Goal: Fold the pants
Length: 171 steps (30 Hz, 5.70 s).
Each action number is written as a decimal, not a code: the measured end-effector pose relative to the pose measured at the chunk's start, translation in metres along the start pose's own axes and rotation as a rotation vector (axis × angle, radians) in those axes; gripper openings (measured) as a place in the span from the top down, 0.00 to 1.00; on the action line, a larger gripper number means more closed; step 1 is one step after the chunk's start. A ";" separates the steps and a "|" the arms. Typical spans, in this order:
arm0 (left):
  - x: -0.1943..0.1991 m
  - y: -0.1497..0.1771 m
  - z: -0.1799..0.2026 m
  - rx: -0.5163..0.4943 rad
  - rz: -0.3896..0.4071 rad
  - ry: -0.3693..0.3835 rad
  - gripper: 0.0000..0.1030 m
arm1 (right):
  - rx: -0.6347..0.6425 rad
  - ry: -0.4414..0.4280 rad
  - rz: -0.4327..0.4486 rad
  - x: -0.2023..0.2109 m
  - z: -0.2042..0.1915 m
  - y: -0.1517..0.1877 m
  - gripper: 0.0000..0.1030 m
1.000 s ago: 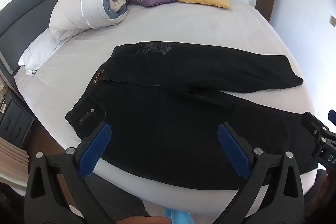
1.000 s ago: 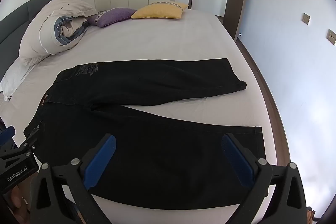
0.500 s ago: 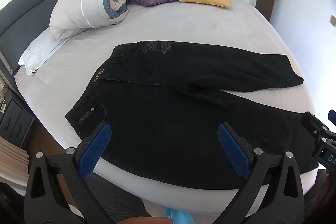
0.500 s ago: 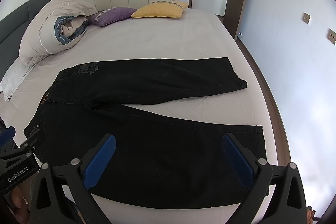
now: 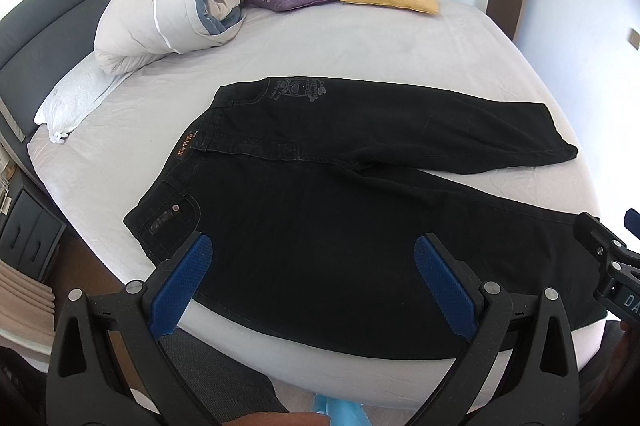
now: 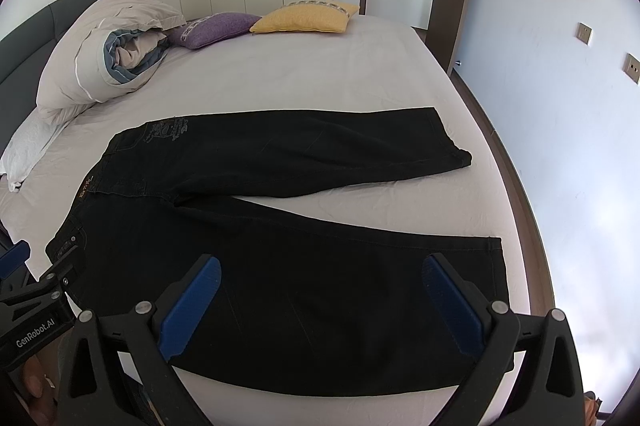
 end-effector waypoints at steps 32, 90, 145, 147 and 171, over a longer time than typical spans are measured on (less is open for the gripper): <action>-0.002 0.007 -0.001 -0.003 -0.001 0.000 0.00 | -0.001 -0.002 -0.004 0.000 -0.001 0.002 0.00; -0.253 -0.191 -0.202 0.243 -0.076 0.382 0.04 | 0.487 -0.531 -0.212 -0.210 -0.096 -0.183 0.17; -0.335 -0.202 -0.178 -0.575 -0.011 0.369 0.92 | 0.865 -0.557 -0.417 -0.351 -0.243 -0.163 0.96; -0.329 -0.201 -0.181 -0.566 0.001 0.365 0.92 | 0.881 -0.557 -0.389 -0.338 -0.241 -0.161 0.97; -0.259 -0.070 -0.179 -0.557 -0.030 0.242 0.92 | 1.173 -0.519 -0.212 -0.185 -0.227 -0.004 0.97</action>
Point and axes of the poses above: each gripper's, at about its wrist camera, not at the fingertips, and x roughly against the way its jaws point, z to its right, y to its underside, the point moved 1 cm from there along -x, roughly the way its jaws point, and after that the axes turned 14 degrees about -x, right-handed, at the moved point
